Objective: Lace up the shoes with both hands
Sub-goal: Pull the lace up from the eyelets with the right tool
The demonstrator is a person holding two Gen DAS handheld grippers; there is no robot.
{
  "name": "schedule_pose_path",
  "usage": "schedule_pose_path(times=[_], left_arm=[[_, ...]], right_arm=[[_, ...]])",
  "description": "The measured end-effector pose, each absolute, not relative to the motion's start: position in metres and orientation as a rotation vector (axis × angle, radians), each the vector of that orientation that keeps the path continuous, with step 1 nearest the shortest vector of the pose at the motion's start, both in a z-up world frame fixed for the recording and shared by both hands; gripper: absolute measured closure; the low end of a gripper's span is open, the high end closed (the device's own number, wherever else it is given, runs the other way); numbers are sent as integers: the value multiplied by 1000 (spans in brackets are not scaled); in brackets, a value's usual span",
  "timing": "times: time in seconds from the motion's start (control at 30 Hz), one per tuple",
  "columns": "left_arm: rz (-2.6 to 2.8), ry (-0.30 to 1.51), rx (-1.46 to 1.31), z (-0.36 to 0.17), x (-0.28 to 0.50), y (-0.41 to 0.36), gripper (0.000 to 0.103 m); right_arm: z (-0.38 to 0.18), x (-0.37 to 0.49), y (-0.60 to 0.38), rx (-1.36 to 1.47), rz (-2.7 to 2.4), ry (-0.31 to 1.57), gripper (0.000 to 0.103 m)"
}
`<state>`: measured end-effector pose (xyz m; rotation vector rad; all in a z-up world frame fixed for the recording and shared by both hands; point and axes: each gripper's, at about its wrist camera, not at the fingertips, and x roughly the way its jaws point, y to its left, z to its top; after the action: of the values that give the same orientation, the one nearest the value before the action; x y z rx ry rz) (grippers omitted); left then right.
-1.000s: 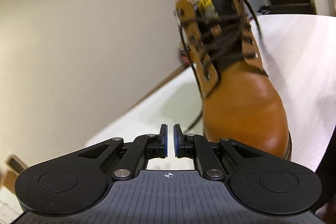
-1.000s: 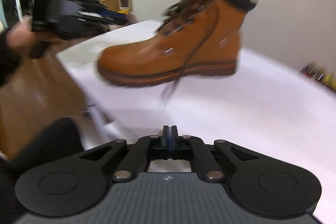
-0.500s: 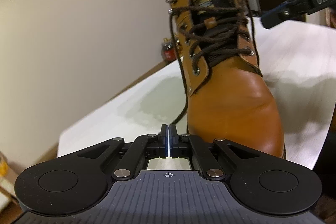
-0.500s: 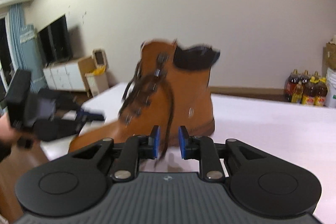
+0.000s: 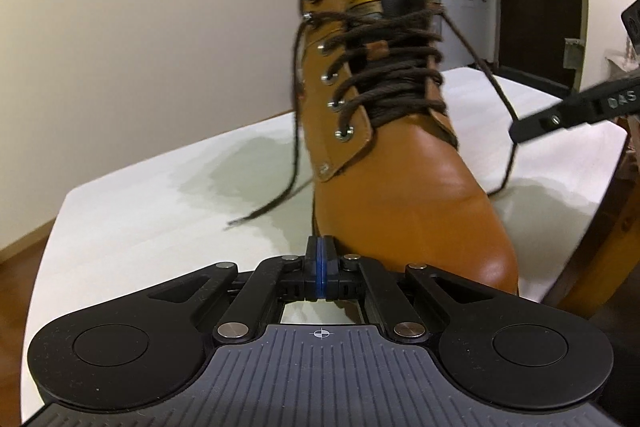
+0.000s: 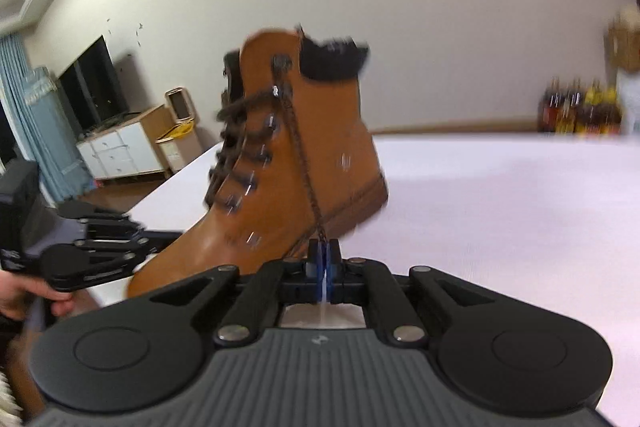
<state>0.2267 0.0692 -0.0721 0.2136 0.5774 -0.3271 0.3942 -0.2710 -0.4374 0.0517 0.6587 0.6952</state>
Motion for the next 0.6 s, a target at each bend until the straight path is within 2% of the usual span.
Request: schedule_pose_path(times=[0.2,0.6], left_arm=[[-315,565,294,-54,225,48,103],[-288,589,273,-45,218,43,103]], right_arm=[[-439,376,-282,244,796,739,101],[-417,405,-260,791,1052,694,101]])
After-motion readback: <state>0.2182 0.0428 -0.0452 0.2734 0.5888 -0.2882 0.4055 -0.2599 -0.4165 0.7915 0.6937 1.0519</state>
